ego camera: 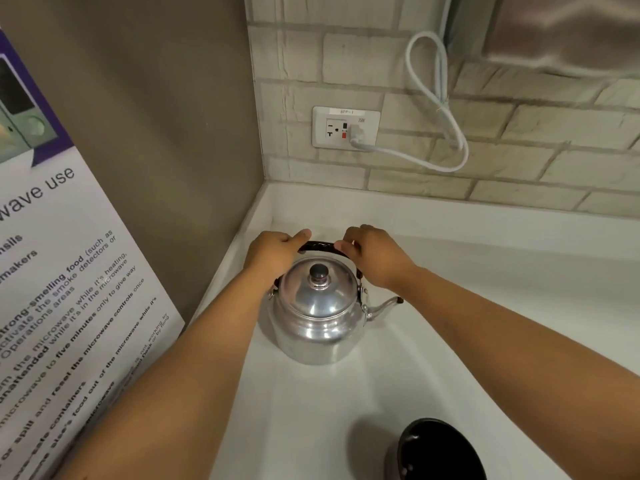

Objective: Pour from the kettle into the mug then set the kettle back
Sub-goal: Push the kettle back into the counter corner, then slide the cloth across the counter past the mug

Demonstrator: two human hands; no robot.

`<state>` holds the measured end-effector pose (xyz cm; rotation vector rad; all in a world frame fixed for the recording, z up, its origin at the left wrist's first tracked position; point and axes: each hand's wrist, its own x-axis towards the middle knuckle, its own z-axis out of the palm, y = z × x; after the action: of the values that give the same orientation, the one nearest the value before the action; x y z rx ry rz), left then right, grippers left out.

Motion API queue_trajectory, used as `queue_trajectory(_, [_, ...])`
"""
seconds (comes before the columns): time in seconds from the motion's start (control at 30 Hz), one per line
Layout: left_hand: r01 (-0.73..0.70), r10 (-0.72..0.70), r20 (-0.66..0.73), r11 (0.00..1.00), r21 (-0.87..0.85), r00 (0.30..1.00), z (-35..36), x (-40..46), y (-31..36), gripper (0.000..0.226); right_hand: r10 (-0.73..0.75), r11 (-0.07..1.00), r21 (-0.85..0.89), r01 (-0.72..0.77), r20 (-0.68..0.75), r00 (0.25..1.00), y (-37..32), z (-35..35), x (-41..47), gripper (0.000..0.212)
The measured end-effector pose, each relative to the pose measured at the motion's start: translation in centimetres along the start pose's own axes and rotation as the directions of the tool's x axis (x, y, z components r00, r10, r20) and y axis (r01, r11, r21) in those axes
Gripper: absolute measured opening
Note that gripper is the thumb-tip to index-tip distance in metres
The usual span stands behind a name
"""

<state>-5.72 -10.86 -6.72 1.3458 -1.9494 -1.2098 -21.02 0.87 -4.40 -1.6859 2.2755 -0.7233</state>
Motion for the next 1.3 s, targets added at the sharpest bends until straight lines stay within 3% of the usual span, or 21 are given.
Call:
queue_trajectory(0.13, [0.086, -0.086, 0.052, 0.996, -0.012, 0.995, 0.1, 0.1, -0.1, 0.063, 0.033, 0.992, 0.119, -0.041, 0.069, 0.997, 0.5, 0.0, 0.2, 0.03])
queue_trajectory(0.3, [0.155, -0.159, 0.034, 0.983, 0.097, 0.987, -0.2, -0.4, 0.9, 0.066, 0.054, 0.995, 0.076, -0.059, 0.067, 0.996, 0.4, -0.5, -0.2, 0.031])
queue_trajectory(0.43, [-0.016, 0.058, -0.154, 0.966, 0.259, 0.986, -1.5, -2.6, 2.8, 0.056, 0.055, 0.995, 0.089, -0.049, -0.056, 0.997, -0.3, -2.6, -2.5, 0.024])
queue_trajectory(0.53, [-0.189, 0.229, -0.264, 0.968, 0.165, 0.937, -2.4, -6.2, 3.7, 0.035, -0.009, 0.994, 0.107, 0.03, -0.191, 0.982, -0.7, -4.8, -6.5, 0.022])
queue_trajectory(0.67, [-0.424, 0.447, -0.282, 0.894, 0.143, 0.849, -1.2, -13.7, 2.3, 0.02, 0.013, 0.989, 0.146, 0.035, -0.314, 0.949, 0.5, -6.5, -15.2, 0.016])
queue_trajectory(0.73, [-0.45, 0.473, -0.242, 0.881, 0.147, 0.847, 0.1, -17.8, 0.2, 0.017, 0.08, 0.988, 0.154, -0.029, -0.339, 0.937, 2.0, -6.2, -20.6, 0.013])
queue_trajectory(0.87, [-0.383, 0.414, -0.075, 0.887, 0.259, 0.907, 2.1, -25.1, -5.6, 0.026, 0.237, 0.968, 0.147, -0.202, -0.276, 0.932, 5.6, -3.8, -32.2, 0.011])
queue_trajectory(0.93, [-0.37, 0.396, 0.01, 0.849, 0.376, 0.918, 2.4, -28.2, -8.4, 0.037, 0.242, 0.969, 0.003, -0.247, -0.214, 0.946, 6.9, -2.3, -37.4, 0.018])
queue_trajectory(1.03, [-0.372, 0.383, 0.096, 0.761, 0.532, 0.919, 3.0, -31.1, -10.9, 0.048, 0.26, 0.939, -0.234, -0.251, 0.01, 0.966, 7.5, 0.1, -42.8, 0.049])
queue_trajectory(1.13, [-0.352, 0.364, 0.081, 0.785, 0.51, 0.928, 3.2, -31.2, -11.0, 0.047, 0.283, 0.927, -0.288, -0.241, 0.116, 0.952, 8.1, 1.3, -42.5, 0.057])
queue_trajectory(1.3, [-0.368, 0.369, 0.106, 0.773, 0.517, 0.923, 3.3, -31.4, -11.2, 0.042, 0.231, 0.933, -0.313, -0.178, 0.141, 0.963, 10.2, 1.1, -32.5, 0.055])
